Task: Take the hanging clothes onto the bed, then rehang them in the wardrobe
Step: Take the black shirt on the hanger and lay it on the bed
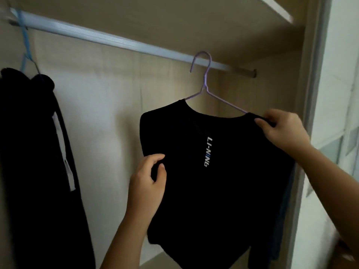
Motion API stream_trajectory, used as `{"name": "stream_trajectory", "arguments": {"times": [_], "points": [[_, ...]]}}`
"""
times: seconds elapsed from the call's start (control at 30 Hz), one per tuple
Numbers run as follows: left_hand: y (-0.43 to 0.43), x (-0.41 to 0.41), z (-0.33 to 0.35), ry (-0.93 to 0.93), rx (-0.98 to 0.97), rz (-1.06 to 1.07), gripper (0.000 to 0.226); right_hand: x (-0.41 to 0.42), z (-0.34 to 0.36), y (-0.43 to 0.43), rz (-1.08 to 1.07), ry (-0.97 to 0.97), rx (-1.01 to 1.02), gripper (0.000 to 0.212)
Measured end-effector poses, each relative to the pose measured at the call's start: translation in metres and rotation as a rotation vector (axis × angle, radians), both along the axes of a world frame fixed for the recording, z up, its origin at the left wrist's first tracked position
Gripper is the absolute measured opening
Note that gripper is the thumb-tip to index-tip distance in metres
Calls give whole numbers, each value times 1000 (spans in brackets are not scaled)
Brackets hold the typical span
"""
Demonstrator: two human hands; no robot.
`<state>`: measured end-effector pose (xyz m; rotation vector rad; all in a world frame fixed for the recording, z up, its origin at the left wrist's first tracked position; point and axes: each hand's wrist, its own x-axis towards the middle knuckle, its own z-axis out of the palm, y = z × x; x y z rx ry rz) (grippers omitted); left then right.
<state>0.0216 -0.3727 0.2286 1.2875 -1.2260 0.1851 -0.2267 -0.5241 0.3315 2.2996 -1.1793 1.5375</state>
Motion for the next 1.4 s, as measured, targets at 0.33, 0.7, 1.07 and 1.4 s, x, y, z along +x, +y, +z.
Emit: {"name": "stream_trajectory", "arguments": {"times": [0.33,0.7,1.07,1.4], "points": [[18,-70,-46,-276,-21,-78,41,-127,-98,158,-224,-14,198,19],[27,-121,-77,-562,109,-316,52,-213,-119,305,-388,-84,286,19],[29,-145,-107,-374,367,-594,29,-229,-168,324,-595,-5,467,20],[113,-184,-141,-378,497,-916,34,-214,-213,486,-903,32,831,18]]}}
